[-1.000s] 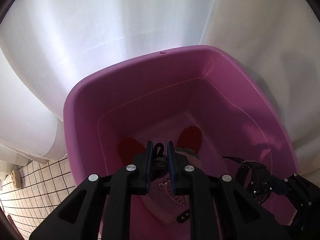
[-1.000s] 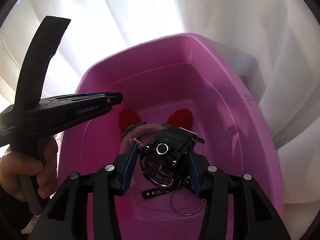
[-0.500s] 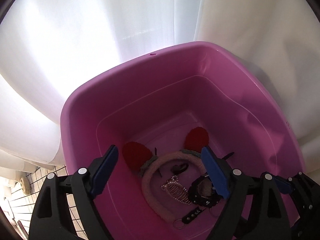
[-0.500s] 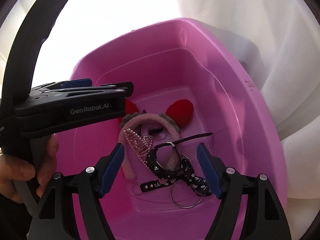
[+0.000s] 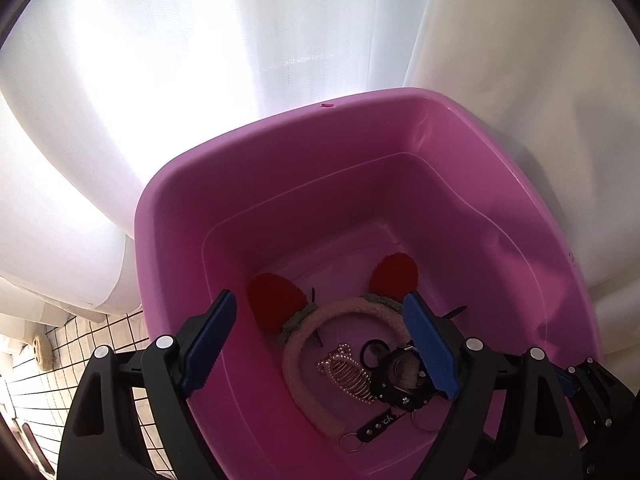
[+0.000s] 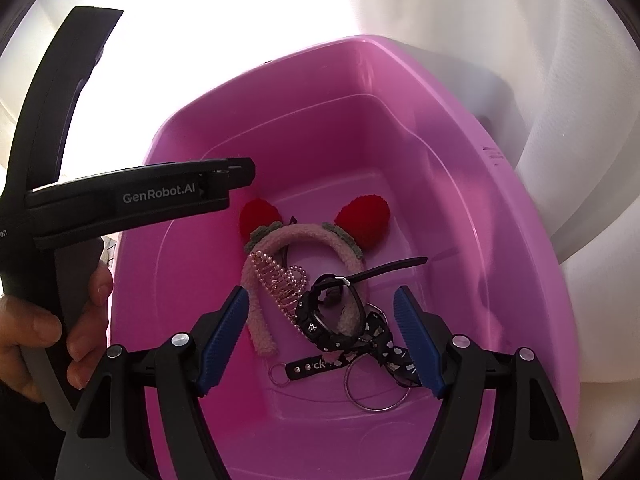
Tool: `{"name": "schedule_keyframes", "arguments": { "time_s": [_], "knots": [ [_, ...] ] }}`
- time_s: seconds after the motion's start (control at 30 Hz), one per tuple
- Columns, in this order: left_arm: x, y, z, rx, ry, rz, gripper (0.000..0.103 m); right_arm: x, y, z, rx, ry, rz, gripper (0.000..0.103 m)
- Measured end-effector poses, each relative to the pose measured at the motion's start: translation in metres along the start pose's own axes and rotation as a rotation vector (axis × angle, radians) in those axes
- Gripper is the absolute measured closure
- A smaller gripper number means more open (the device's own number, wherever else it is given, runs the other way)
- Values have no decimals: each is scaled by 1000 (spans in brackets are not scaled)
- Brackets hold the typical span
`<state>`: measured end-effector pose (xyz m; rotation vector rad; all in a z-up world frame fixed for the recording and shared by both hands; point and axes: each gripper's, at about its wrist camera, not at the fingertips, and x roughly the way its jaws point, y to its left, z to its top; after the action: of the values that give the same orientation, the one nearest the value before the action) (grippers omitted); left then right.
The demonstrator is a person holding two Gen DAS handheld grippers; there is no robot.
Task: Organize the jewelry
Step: 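Move the left tool to the plush sloth toy while the right tool approaches the silver bangle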
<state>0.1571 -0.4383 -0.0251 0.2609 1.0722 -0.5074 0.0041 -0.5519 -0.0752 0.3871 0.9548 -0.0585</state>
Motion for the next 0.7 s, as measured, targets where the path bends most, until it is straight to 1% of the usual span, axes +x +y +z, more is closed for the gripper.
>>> {"name": "schedule_keyframes", "arguments": {
  "time_s": [0.2,0.3,0.33,0.4,0.47,0.6,0.7],
  "knots": [
    [-13,16,-8,-55,-27,-4,19,-3,3,-3,-10,-10,7,31],
    [-28,25,-14,-67,-52,-55,20,-4,6,-4,-18,-14,12,31],
    [-35,26,-16,-68,-62,-55,19,-5,7,-4,-19,-15,19,31],
    [-47,30,-20,-71,-93,-15,17,-5,9,-4,-24,-18,36,31],
    [-60,38,-25,-82,-121,-44,17,-7,13,-3,-34,-34,53,31],
    [-88,64,-36,-133,-179,-47,17,-13,26,-3,-59,-69,75,31],
    [-114,98,-49,-187,-217,-55,15,-23,43,-4,-89,-107,73,31]
  ]
}}
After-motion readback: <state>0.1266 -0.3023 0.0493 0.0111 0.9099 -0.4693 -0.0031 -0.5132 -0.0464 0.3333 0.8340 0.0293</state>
